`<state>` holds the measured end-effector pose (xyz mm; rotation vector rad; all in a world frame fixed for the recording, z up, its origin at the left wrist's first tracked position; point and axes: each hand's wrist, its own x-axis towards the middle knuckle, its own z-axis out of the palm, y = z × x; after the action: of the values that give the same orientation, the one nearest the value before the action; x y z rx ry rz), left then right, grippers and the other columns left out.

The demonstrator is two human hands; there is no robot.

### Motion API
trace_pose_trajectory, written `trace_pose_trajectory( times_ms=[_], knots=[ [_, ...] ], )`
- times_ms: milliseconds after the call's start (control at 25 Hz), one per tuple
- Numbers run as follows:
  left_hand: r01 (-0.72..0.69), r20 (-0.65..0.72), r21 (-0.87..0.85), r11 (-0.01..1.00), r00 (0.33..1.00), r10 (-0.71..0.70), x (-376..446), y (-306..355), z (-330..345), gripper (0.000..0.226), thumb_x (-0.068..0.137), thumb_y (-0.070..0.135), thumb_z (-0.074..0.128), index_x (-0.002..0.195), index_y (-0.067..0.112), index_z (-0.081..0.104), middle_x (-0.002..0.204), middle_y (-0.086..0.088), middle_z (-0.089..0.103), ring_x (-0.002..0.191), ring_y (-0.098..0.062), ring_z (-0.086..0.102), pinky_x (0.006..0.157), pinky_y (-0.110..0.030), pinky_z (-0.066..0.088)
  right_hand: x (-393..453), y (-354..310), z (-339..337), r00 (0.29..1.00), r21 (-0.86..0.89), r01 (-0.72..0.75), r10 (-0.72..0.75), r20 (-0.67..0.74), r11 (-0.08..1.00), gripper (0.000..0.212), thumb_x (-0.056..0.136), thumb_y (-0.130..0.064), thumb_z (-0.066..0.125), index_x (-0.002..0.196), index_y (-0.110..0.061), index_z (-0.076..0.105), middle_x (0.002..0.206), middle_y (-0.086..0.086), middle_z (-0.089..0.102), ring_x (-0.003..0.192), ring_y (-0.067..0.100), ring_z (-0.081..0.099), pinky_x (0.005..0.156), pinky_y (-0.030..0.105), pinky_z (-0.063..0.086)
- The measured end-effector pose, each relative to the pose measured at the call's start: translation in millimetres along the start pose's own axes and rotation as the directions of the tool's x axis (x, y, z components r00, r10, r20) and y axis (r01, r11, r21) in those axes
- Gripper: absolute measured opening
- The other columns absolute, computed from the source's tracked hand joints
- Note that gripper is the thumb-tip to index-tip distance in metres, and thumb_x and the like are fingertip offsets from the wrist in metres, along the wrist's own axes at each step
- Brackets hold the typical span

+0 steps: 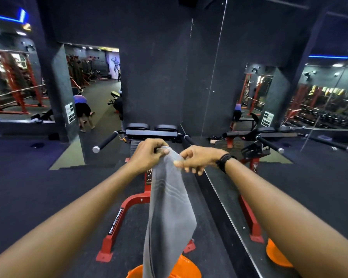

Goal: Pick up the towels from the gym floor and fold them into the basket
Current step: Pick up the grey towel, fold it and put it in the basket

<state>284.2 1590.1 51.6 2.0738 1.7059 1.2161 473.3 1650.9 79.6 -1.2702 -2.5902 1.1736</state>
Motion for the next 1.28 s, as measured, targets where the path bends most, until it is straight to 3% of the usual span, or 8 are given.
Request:
trace_pose_trajectory(
  times_ms=[160, 280, 520, 720, 920, 1080, 1160, 1280],
  knots=[
    [0.069, -0.19, 0.02, 0.997, 0.98, -0.064, 3.9, -21.4, -20.9, 0.014, 0.091, 0.019, 0.062, 0.081, 0.01, 0.064, 0.079, -0.004, 0.069, 0.078, -0.022, 0.061, 0.066, -0.029, 0.042, 3.3, 36.6, -5.7, 0.985, -0.422, -0.143, 0.17, 0.027, 0.895, 0.029, 0.078, -0.05, 0.073, 0.073, -0.022, 0.067, 0.071, 0.004, 0.054, 0.062, 0.018, 0.047, 0.048, 0.022, 0.038],
    [0.066, -0.235, 0.091, 0.994, 0.971, -0.043, 1.9, -45.2, -42.4, 0.01, 0.09, 0.018, 0.064, 0.086, 0.009, 0.062, 0.079, -0.005, 0.068, 0.072, -0.02, 0.061, 0.057, -0.025, 0.041, -3.9, 55.3, -19.6, 0.984, -0.343, -0.163, 0.13, -0.119, 0.925, 0.035, 0.079, -0.047, 0.073, 0.06, -0.02, 0.061, 0.062, 0.005, 0.055, 0.058, 0.019, 0.051, 0.05, 0.022, 0.04],
    [-0.284, 0.079, 0.461, 0.841, 0.957, 0.28, -4.0, -66.4, -56.5, 0.033, 0.086, -0.005, 0.058, 0.113, 0.015, 0.064, 0.097, -0.004, 0.052, 0.08, -0.018, 0.061, 0.07, -0.035, 0.051, -9.7, 52.0, -44.8, 0.888, -0.15, 0.133, -0.184, -0.421, 0.98, 0.028, 0.087, -0.028, 0.069, 0.071, -0.004, 0.067, 0.064, 0.003, 0.062, 0.06, 0.013, 0.063, 0.06, 0.03, 0.055],
    [-0.074, -0.138, 0.153, 0.985, 0.986, 0.096, 3.2, -57.6, -54.3, 0.009, 0.089, 0.012, 0.064, 0.086, 0.003, 0.063, 0.076, -0.008, 0.058, 0.068, -0.008, 0.047, 0.063, -0.027, 0.037, -7.5, 56.2, -47.5, 0.802, 0.05, 0.348, -0.27, -0.532, 0.936, 0.014, 0.082, -0.007, 0.073, 0.085, 0.001, 0.063, 0.068, 0.014, 0.064, 0.062, 0.019, 0.058, 0.06, 0.031, 0.05],
    [0.317, 0.444, -0.012, 0.948, 0.852, -0.279, 7.7, -58.3, -54.8, 0.028, 0.089, 0.02, 0.065, 0.083, -0.006, 0.06, 0.065, -0.005, 0.047, 0.061, -0.014, 0.041, 0.049, -0.02, 0.034, -20.4, 58.3, -39.5, 0.945, 0.221, 0.186, -0.113, -0.308, 0.957, 0.037, 0.073, -0.002, 0.076, 0.103, -0.003, 0.055, 0.06, 0.005, 0.064, 0.056, 0.02, 0.062, 0.056, 0.032, 0.059],
    [0.235, 0.124, -0.663, 0.711, 0.971, -0.205, 30.5, -28.6, -61.3, 0.021, 0.084, 0.028, 0.07, 0.097, 0.013, 0.062, 0.085, 0.005, 0.07, 0.073, -0.008, 0.065, 0.063, -0.022, 0.051, -31.5, 34.8, -73.4, 0.856, 0.524, 0.45, -0.183, -0.483, 0.723, 0.044, 0.076, -0.022, 0.072, 0.115, -0.009, 0.056, 0.092, 0.007, 0.071, 0.073, 0.013, 0.07, 0.061, 0.028, 0.058],
    [0.339, 0.292, -0.593, 0.73, 0.936, -0.198, 19.8, -24.0, -50.4, 0.053, 0.062, 0.044, 0.084, 0.105, 0.019, 0.066, 0.099, 0.005, 0.074, 0.086, -0.007, 0.07, 0.067, -0.021, 0.054, -26.6, 43.3, -55.7, 0.934, 0.566, 0.318, -0.149, -0.324, 0.761, 0.058, 0.065, -0.036, 0.077, 0.116, -0.014, 0.061, 0.109, 0.002, 0.071, 0.095, 0.014, 0.069, 0.079, 0.036, 0.058],
    [0.48, 0.398, -0.486, 0.73, 0.866, -0.304, 2.0, -43.3, -28.7, 0.071, 0.042, 0.057, 0.088, 0.096, 0.013, 0.072, 0.094, 0.0, 0.075, 0.087, -0.014, 0.071, 0.07, -0.025, 0.056, -9.4, 77.0, -26.2, 0.948, 0.54, 0.21, -0.035, -0.316, 0.815, 0.061, 0.06, -0.032, 0.086, 0.109, -0.001, 0.067, 0.101, 0.008, 0.071, 0.091, 0.021, 0.065, 0.072, 0.03, 0.053]
  ],
)
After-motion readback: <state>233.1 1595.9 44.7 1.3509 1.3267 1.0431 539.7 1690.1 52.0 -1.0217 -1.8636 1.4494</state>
